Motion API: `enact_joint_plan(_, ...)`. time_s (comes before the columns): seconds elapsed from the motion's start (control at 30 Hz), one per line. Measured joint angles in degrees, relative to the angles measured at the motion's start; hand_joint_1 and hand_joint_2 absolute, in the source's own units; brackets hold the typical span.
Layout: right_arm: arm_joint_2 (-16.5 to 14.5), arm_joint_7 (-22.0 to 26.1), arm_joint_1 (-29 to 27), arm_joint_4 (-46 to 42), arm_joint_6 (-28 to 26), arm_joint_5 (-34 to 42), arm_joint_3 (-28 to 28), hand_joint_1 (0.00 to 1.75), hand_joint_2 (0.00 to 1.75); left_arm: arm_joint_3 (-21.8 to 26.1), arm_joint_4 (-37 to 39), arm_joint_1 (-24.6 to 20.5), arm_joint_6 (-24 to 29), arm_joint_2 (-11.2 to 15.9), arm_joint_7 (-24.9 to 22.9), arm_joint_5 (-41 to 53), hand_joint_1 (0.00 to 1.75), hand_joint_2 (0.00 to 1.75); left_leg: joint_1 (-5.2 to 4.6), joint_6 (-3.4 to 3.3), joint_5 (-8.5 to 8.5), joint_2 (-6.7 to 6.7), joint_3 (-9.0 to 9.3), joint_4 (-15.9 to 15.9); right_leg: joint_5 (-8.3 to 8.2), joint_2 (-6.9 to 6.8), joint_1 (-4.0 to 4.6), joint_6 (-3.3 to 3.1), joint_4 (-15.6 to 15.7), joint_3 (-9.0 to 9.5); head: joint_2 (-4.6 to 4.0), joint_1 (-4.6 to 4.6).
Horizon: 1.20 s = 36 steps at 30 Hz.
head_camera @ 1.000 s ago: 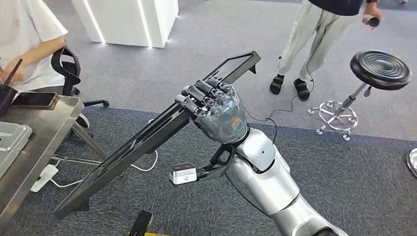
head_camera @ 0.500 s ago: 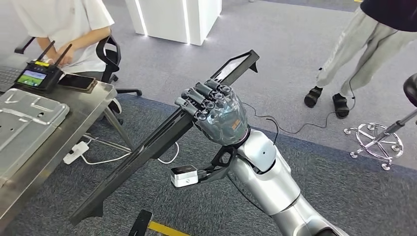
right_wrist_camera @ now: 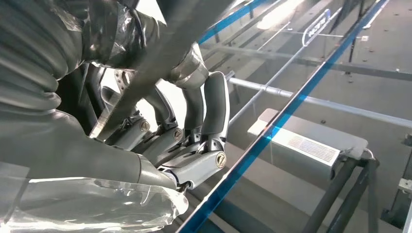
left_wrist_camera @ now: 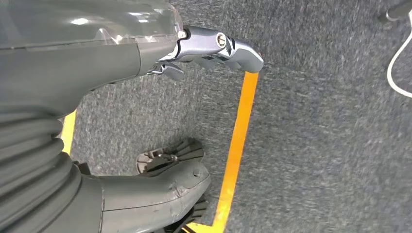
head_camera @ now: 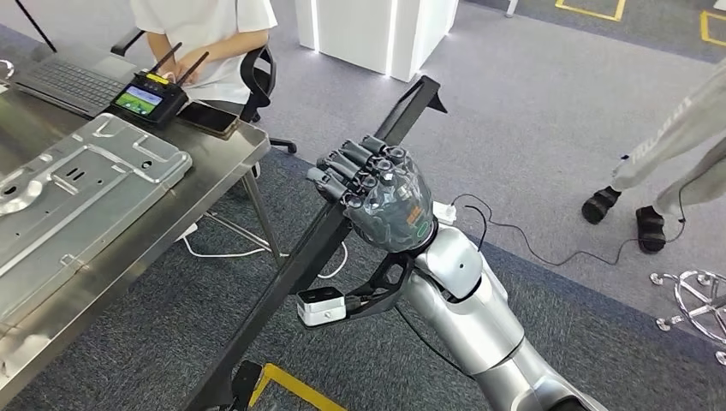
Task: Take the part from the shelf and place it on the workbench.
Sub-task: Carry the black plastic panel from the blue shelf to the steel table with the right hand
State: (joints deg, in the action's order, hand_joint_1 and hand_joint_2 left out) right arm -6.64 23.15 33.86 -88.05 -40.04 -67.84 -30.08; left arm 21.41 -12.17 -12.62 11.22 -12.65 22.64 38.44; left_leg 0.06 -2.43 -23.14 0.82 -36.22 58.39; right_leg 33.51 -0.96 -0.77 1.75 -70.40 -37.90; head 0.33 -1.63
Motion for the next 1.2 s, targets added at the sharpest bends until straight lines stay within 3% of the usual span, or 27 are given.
enact_joint_plan(0.03, 0.1, -0.1, -0.1, 0.0, 0.0, 0.0, 0.0, 1.75, 1.75, 0.0, 0.0, -0.1, 0.0, 0.0, 0.0, 0.0, 0.00, 1.75, -0.08, -0.15, -0.04, 0.76, 0.03, 0.0, 0.99, 0.52, 0.02, -0.02, -3.4, -2.11, 0.00, -0.01)
enact_joint_plan(0.07, 0.1, -0.1, -0.2, 0.0, 0.0, 0.0, 0.0, 1.75, 1.75, 0.1, 0.0, -0.1, 0.0, 0.0, 0.0, 0.0, 0.00, 1.75, -0.16, -0.21, -0.08, 1.55, 0.09, 0.1, 0.90, 0.74, 0.05, -0.07, -5.2, -3.46, 0.00, -0.01)
enact_joint_plan(0.1, 0.2, -0.2, -0.2, 0.0, 0.0, 0.0, 0.0, 1.75, 1.75, 0.1, 0.0, 0.0, 0.0, 0.0, 0.0, 0.1, 0.00, 1.75, -0.22, -0.23, -0.15, 2.44, 0.21, 0.1, -0.50, 0.89, 0.05, -0.18, -4.6, -3.68, 0.00, -0.01)
enact_joint_plan(0.13, 0.3, -0.2, -0.2, 0.0, 0.0, 0.0, 0.0, 1.75, 1.75, 0.1, 0.0, 0.0, 0.0, 0.0, 0.0, 0.1, 0.00, 1.75, -0.23, -0.18, -0.24, 3.31, 0.36, 0.2, -2.77, 1.22, 0.04, -0.35, -1.9, -2.83, 0.00, -0.01)
enact_joint_plan(0.2, 0.3, -0.3, 0.0, 0.0, 0.0, 0.0, 0.0, 1.75, 1.75, 0.1, 0.0, 0.0, 0.0, -0.1, 0.0, 0.1, 0.00, 1.75, -0.23, 0.09, -0.50, 4.93, 0.48, 0.5, -7.08, 3.48, -0.07, -0.81, 5.9, 0.21, 0.00, -0.02)
enact_joint_plan(0.27, 0.4, -0.5, 0.2, 0.0, 0.0, 0.1, 0.0, 1.75, 1.75, 0.1, 0.0, -0.1, 0.0, -0.2, 0.0, 0.3, 0.00, 1.75, -0.06, 0.57, -0.59, 6.23, 0.19, 0.7, -8.22, 5.32, -0.10, -1.07, 10.2, 2.02, 0.00, -0.01)
enact_joint_plan(0.33, 0.4, -0.6, 0.3, 0.0, 0.0, 0.1, 0.0, 1.75, 1.75, 0.2, 0.0, 0.0, 0.0, -0.2, -0.1, 0.5, 0.00, 1.75, 0.14, 1.23, -0.48, 7.36, -0.13, 0.5, -8.00, 4.66, -0.10, -1.26, 10.9, 2.52, 0.00, 0.03)
enact_joint_plan(0.37, 0.4, -0.7, 0.4, 0.0, 0.0, 0.1, 0.0, 1.75, 1.75, 0.2, 0.0, 0.2, 0.0, -0.2, -0.1, 0.6, 0.00, 1.75, 0.11, 1.53, -0.61, 6.83, -0.21, 0.6, -8.08, 3.98, -0.15, -1.51, 11.3, 2.83, 0.00, 0.02)
enact_joint_plan(0.43, 0.3, -0.9, 0.6, 0.0, 0.0, 0.1, 0.0, 1.75, 1.75, 0.2, 0.0, 0.2, -0.1, -0.1, -0.1, 0.7, 0.00, 1.75, -0.12, 2.01, -2.30, 3.72, -1.49, 3.4, -8.23, 2.44, -0.34, -2.11, 12.1, 3.55, 0.00, -0.03)
enact_joint_plan(0.47, 0.3, -0.9, 0.6, 0.0, 0.0, 0.1, 0.0, 1.75, 1.75, 0.2, 0.0, 0.2, -0.2, -0.1, -0.1, 0.7, 0.00, 1.75, -0.08, 2.20, -3.83, 1.77, -2.95, 6.6, -8.18, 1.61, -0.25, -2.35, 12.3, 3.80, 0.00, -0.06)
enact_joint_plan(0.5, 0.3, -1.0, 0.6, 0.0, 0.0, 0.1, 0.0, 1.75, 1.75, 0.2, 0.0, 0.1, -0.4, -0.1, -0.1, 0.6, 0.00, 1.75, 0.06, 2.43, -5.46, 0.63, -4.93, 10.4, -8.07, 0.78, -0.18, -2.51, 12.4, 3.93, 0.00, -0.08)
enact_joint_plan(0.57, 0.4, -1.0, 0.5, 0.0, 0.0, 0.1, 0.0, 1.75, 1.75, 0.2, 0.0, 0.1, -0.8, -0.1, 0.0, 0.3, 0.00, 1.75, 0.53, 2.89, -6.85, -0.17, -8.10, 15.9, -7.77, -0.96, -0.14, -2.53, 12.3, 4.07, 0.00, -0.09)
enact_joint_plan(0.6, 0.4, -1.0, 0.4, 0.0, 0.0, 0.1, 0.0, 1.75, 1.75, 0.3, 0.0, 0.2, -1.0, -0.1, 0.1, 0.1, 0.00, 1.75, 0.76, 3.10, -6.07, -0.39, -8.25, 15.8, -7.61, -1.77, -0.16, -2.42, 12.3, 4.16, 0.00, -0.09)
enact_joint_plan(0.63, 0.4, -1.0, 0.4, 0.0, 0.0, 0.1, 0.0, 1.75, 1.75, 0.4, 0.0, 0.2, -1.1, 0.0, 0.1, -0.1, 0.00, 1.75, 0.98, 3.28, -4.32, -0.85, -7.12, 13.3, -7.39, -2.55, -0.21, -2.26, 12.2, 4.30, 0.00, -0.09)
enact_joint_plan(0.67, 0.4, -1.0, 0.4, 0.0, 0.0, 0.1, 0.0, 1.75, 1.75, 0.5, 0.0, 0.3, -1.2, 0.0, 0.2, -0.3, 0.00, 1.75, 1.11, 3.42, -2.27, -1.82, -5.10, 9.3, -7.10, -3.26, -0.23, -2.01, 12.0, 4.50, 0.00, -0.09)
enact_joint_plan(0.73, 0.4, -1.0, 0.4, 0.0, 0.0, 0.0, 0.0, 1.75, 1.75, 0.6, 0.0, 0.2, -1.0, 0.0, 0.4, -0.4, 0.00, 1.75, 0.80, 3.19, -0.07, -4.21, -1.65, 2.6, -6.45, -4.41, 0.04, -1.36, 11.7, 4.80, 0.00, -0.08)
enact_joint_plan(0.77, 0.4, -1.0, 0.4, -0.1, 0.0, 0.0, 0.0, 1.75, 1.75, 0.7, 0.0, 0.2, -0.8, 0.0, 0.5, -0.3, 0.00, 1.75, 0.61, 2.84, 0.04, -4.81, -0.97, 1.2, -6.20, -4.89, 0.28, -1.05, 11.6, 4.94, 0.00, -0.04)
enact_joint_plan(0.83, 0.4, -0.9, 0.4, -0.1, 0.0, 0.0, 0.0, 1.75, 1.75, 0.7, 0.0, 0.2, -0.1, 0.0, 0.5, -0.2, 0.00, 1.75, 0.43, 1.91, -0.24, -3.84, -0.96, 0.9, -5.86, -5.95, 0.45, -0.50, 11.7, 5.32, 0.00, 0.04)
enact_joint_plan(0.87, 0.4, -0.9, 0.4, -0.1, 0.0, -0.1, 0.0, 1.75, 1.75, 0.7, 0.0, 0.2, 0.1, 0.0, 0.5, -0.1, 0.00, 1.75, 0.46, 1.51, -0.25, -3.16, -0.88, 0.9, -5.57, -5.84, 0.31, -0.15, 11.5, 5.52, 0.00, 0.03)
enact_joint_plan(0.93, 0.4, -0.9, 0.4, -0.3, 0.0, -0.1, 0.0, 1.75, 1.75, 0.9, 0.0, 0.2, 0.4, 0.0, 0.6, -0.2, 0.00, 1.75, 0.55, 0.70, -0.16, -1.83, -0.63, 0.6, -3.71, -3.49, -0.10, 0.30, 8.9, 4.61, 0.00, 0.04)
enact_joint_plan(1.0, 0.6, -0.9, 0.3, -0.5, 0.0, -0.1, 0.1, 1.75, 1.75, 1.0, 0.0, -0.1, 0.6, 0.0, 0.7, -0.3, 0.00, 1.75, 0.52, 0.16, -0.15, -0.47, -0.54, 0.6, -0.37, -0.40, -0.15, 0.26, 2.0, 1.06, 0.00, 0.05)
enact_joint_plan(1.07, 0.8, -0.9, 0.1, -0.5, 0.0, -0.1, 0.2, 1.75, 1.75, 1.1, 0.0, -0.1, 0.7, 0.0, 0.7, -0.3, 0.00, 1.75, 0.24, -0.07, -0.19, 1.18, -0.47, 0.6, 1.26, 0.56, 0.03, -0.01, -4.4, -2.86, 0.00, 0.06)
enact_joint_plan(1.1, 0.9, -0.9, 0.0, -0.5, 0.0, -0.1, 0.2, 1.75, 1.75, 1.2, 0.0, -0.1, 0.8, 0.0, 0.7, -0.3, 0.00, 1.75, 0.08, -0.12, -0.22, 2.09, -0.36, 0.6, 0.38, 0.75, 0.10, -0.27, -4.8, -3.64, 0.00, 0.05)
enact_joint_plan(1.13, 0.9, -0.9, -0.1, -0.5, 0.0, -0.2, 0.2, 1.75, 1.75, 1.3, 0.0, 0.0, 0.9, 0.0, 0.8, -0.3, 0.00, 1.75, -0.06, -0.15, -0.25, 2.99, -0.21, 0.6, -1.58, 1.01, 0.19, -0.62, -3.0, -3.29, 0.00, 0.05)
enact_joint_plan(1.2, 1.0, -0.9, 0.0, -0.5, 0.0, -0.2, 0.2, 1.75, 1.75, 1.3, 0.0, 0.1, 1.2, -0.2, 0.9, -0.3, 0.00, 1.75, -0.20, -0.11, -0.32, 4.66, 0.03, 0.7, -6.27, 3.10, 0.36, -1.53, 4.6, -0.44, 0.00, 0.04)
